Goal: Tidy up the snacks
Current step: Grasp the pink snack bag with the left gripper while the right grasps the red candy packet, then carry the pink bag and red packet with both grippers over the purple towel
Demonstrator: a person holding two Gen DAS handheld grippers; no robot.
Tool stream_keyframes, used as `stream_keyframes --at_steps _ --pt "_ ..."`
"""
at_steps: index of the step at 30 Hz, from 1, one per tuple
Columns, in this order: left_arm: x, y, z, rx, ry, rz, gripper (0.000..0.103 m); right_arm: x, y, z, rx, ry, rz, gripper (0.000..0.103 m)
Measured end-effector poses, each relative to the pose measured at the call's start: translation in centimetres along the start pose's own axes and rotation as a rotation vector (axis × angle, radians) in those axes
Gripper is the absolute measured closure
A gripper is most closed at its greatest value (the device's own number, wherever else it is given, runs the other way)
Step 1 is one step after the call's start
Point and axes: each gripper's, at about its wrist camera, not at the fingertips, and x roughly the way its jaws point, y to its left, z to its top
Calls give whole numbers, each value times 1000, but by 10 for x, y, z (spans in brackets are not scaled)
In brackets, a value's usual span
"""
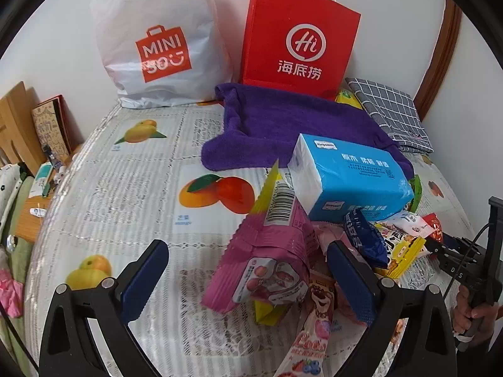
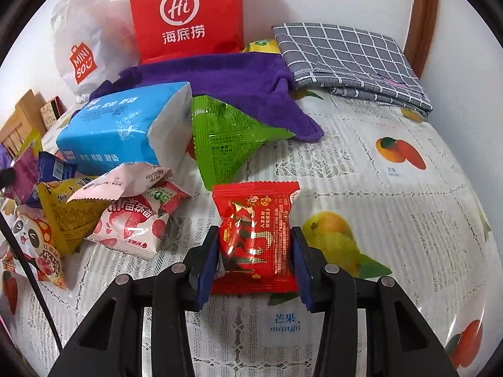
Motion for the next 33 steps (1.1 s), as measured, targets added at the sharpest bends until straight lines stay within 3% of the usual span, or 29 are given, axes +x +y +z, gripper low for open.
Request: stream_keyframes --at_steps 4,7,9,12,22,30,33 --pt "7 -2 -2 9 3 -4 9 1 2 0 -9 1 -11 59" --pt "12 -2 -2 12 10 -11 20 1 1 0 -4 0 -6 59" --pt "14 0 -2 -3 14 -52 39 1 -1 -1 6 -1 8 59" --pt "15 4 -1 -42 21 -103 46 0 -5 -1 24 -4 30 58" --pt "12 9 -1 -55 13 -137 53 1 -3 -1 17 -4 17 59" --pt "-19 7 1 -42 -48 -137 58 -2 3 -3 2 -12 -41 62" --pt "-29 8 2 -44 -58 -142 59 -10 4 -5 20 -21 -26 62"
